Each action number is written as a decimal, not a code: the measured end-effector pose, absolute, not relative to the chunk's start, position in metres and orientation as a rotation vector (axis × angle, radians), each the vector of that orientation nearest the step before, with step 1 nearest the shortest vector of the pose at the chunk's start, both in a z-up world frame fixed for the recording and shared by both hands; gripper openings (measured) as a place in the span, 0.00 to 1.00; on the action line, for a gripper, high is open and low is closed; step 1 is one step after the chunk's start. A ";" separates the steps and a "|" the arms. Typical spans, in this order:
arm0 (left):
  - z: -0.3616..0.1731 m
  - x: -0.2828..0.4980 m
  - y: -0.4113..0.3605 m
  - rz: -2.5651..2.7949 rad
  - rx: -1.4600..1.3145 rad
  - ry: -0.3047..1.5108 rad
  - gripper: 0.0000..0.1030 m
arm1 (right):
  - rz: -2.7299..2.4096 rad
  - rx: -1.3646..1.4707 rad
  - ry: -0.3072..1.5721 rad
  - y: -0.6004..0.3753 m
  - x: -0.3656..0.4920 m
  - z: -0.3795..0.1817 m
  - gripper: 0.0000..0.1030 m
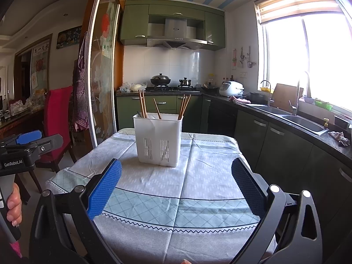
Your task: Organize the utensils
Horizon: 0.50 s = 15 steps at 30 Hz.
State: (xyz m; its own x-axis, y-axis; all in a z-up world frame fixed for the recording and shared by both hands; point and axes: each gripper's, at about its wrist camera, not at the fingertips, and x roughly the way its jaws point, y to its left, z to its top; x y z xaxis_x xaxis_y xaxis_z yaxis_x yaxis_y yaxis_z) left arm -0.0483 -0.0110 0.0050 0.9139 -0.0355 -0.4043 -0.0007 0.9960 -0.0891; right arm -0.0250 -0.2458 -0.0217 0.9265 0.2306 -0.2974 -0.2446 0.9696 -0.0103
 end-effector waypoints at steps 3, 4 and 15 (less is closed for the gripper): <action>0.004 -0.046 -0.011 -0.024 -0.091 0.430 0.93 | 0.244 -0.048 0.299 -0.246 -0.025 -0.022 0.96; 0.003 -0.045 -0.010 -0.031 -0.098 0.435 0.93 | 0.243 -0.048 0.299 -0.246 -0.025 -0.021 0.96; 0.004 -0.042 -0.006 -0.014 -0.110 0.419 0.93 | 0.245 -0.049 0.300 -0.247 -0.025 -0.022 0.96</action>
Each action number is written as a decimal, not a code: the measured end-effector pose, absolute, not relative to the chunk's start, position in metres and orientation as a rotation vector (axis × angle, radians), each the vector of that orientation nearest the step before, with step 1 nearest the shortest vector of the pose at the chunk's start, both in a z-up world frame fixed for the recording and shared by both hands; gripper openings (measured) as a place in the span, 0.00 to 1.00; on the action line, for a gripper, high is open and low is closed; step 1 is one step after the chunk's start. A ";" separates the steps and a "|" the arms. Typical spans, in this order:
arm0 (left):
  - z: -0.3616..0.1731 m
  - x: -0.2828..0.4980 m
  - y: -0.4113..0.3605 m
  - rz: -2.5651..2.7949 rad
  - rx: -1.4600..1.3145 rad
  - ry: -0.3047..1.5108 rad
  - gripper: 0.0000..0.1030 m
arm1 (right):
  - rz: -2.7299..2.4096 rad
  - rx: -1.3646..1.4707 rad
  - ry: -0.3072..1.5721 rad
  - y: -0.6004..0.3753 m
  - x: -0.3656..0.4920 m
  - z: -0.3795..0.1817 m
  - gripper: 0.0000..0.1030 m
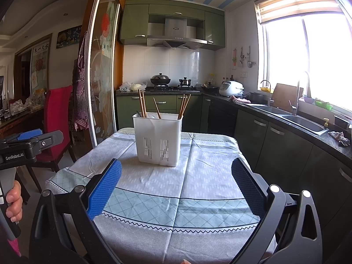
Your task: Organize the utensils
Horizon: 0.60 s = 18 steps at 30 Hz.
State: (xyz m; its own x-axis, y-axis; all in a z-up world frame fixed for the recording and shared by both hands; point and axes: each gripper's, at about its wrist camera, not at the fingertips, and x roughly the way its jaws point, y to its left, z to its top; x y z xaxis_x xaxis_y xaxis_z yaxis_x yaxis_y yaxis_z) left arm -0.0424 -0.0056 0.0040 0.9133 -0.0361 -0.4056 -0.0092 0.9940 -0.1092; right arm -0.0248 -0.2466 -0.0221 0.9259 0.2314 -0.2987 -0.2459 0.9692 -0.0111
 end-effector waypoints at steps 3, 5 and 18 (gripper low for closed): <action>0.004 -0.042 -0.009 0.001 -0.082 0.410 0.93 | 0.245 -0.049 0.300 -0.247 -0.025 -0.023 0.96; 0.004 -0.042 -0.011 -0.007 -0.078 0.411 0.93 | 0.245 -0.048 0.301 -0.247 -0.024 -0.022 0.96; 0.005 -0.041 -0.012 -0.020 -0.057 0.409 0.93 | 0.248 -0.042 0.312 -0.250 -0.021 -0.028 0.96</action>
